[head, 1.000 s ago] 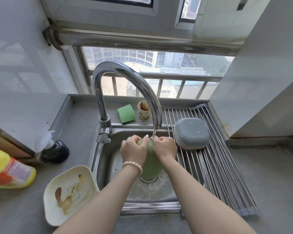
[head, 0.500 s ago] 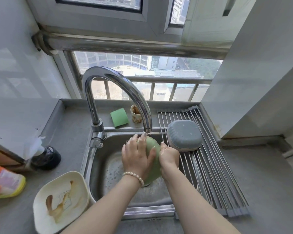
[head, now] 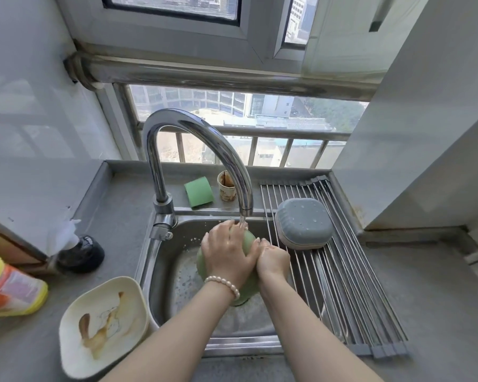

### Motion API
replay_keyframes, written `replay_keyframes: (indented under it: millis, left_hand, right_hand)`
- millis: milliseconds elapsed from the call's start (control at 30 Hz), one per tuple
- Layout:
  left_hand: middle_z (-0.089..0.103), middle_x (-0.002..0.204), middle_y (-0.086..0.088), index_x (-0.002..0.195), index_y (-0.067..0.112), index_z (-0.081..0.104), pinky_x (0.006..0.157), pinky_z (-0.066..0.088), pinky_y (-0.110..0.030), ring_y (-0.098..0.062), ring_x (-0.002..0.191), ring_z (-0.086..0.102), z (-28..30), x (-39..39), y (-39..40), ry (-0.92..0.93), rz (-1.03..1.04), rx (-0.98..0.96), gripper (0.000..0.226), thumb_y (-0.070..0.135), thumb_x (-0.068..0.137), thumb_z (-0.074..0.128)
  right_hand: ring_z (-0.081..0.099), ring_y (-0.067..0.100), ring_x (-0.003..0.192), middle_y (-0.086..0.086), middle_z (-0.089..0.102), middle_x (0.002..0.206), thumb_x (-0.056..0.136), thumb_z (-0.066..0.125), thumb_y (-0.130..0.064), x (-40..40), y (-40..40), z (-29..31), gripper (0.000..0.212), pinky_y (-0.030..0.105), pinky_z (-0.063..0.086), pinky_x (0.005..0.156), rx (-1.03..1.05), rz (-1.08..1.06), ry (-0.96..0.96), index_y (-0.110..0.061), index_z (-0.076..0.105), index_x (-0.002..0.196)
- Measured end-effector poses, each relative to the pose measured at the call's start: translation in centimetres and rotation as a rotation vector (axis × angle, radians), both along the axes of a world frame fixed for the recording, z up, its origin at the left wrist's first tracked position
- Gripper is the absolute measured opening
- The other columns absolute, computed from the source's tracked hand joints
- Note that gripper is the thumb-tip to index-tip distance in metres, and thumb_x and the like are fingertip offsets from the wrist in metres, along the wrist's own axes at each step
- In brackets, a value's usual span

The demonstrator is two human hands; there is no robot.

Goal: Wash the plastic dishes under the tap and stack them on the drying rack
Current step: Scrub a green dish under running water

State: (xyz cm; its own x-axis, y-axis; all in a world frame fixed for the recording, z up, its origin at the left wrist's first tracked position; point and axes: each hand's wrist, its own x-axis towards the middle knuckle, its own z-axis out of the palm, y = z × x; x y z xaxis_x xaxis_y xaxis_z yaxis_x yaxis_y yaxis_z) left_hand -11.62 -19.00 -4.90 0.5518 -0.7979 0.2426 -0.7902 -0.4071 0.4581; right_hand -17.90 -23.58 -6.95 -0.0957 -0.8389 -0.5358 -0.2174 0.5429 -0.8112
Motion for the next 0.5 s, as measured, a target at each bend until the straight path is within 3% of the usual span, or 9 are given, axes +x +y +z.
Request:
replay_keyframes:
  millis: [133,167,233,300,400,500]
  left_hand:
    - [0.061,0.105,-0.002,0.107,0.021,0.062,0.081,0.043,-0.034,-0.025,0.101,0.057,1.1,1.6,-0.6,0.116,-0.028,0.17,0.039,0.051,0.087,0.047]
    - [0.061,0.102,-0.002,0.1,0.021,0.062,0.08,0.041,-0.033,-0.025,0.101,0.056,1.2,2.1,-0.9,0.188,-0.029,0.158,0.034,0.049,0.09,0.047]
    - [0.058,0.078,-0.002,0.069,0.021,0.053,0.069,0.038,-0.032,-0.027,0.087,0.058,1.6,2.8,-1.2,0.369,-0.043,0.143,0.034,0.045,0.092,0.048]
    - [0.049,0.058,0.001,0.054,0.017,0.042,0.061,0.034,-0.032,-0.025,0.067,0.053,1.4,3.8,-1.5,0.513,-0.027,0.122,0.045,0.039,0.092,0.051]
    - [0.042,0.047,0.001,0.048,0.015,0.047,0.056,0.031,-0.03,-0.014,0.05,0.038,1.2,5.2,-1.5,0.778,-0.05,0.043,0.048,0.032,0.091,0.058]
    - [0.044,0.048,0.0,0.051,0.011,0.051,0.052,0.033,-0.026,-0.011,0.047,0.038,1.3,6.3,-0.7,0.908,-0.053,0.012,0.048,0.04,0.088,0.062]
  right_hand:
    - [0.061,0.03,0.079,0.01,0.065,0.075,0.093,0.054,-0.035,-0.4,-0.2,0.4,0.042,0.036,0.048,0.075,-0.064,0.026,0.104,-0.01,0.059,0.061]
    - [0.06,0.029,0.078,0.01,0.065,0.076,0.093,0.054,-0.035,-0.4,-0.3,0.4,0.041,0.036,0.048,0.074,-0.072,0.033,0.114,-0.01,0.06,0.062]
    - [0.057,0.027,0.073,0.011,0.064,0.073,0.091,0.056,-0.037,-0.2,-0.4,0.2,0.042,0.038,0.049,0.073,-0.063,0.048,0.125,-0.009,0.061,0.06]
    - [0.057,0.026,0.068,0.01,0.063,0.068,0.086,0.058,-0.039,-0.2,-0.6,-0.4,0.043,0.043,0.052,0.073,-0.057,0.069,0.122,-0.007,0.062,0.058]
    - [0.057,0.023,0.066,0.008,0.063,0.066,0.083,0.063,-0.036,-0.2,-1.3,-1.1,0.039,0.044,0.054,0.072,-0.022,0.103,0.09,-0.007,0.063,0.056]
    - [0.056,0.023,0.066,0.007,0.061,0.065,0.072,0.062,-0.035,0.0,-2.3,-0.1,0.033,0.044,0.054,0.071,-0.004,0.103,0.068,-0.007,0.061,0.054]
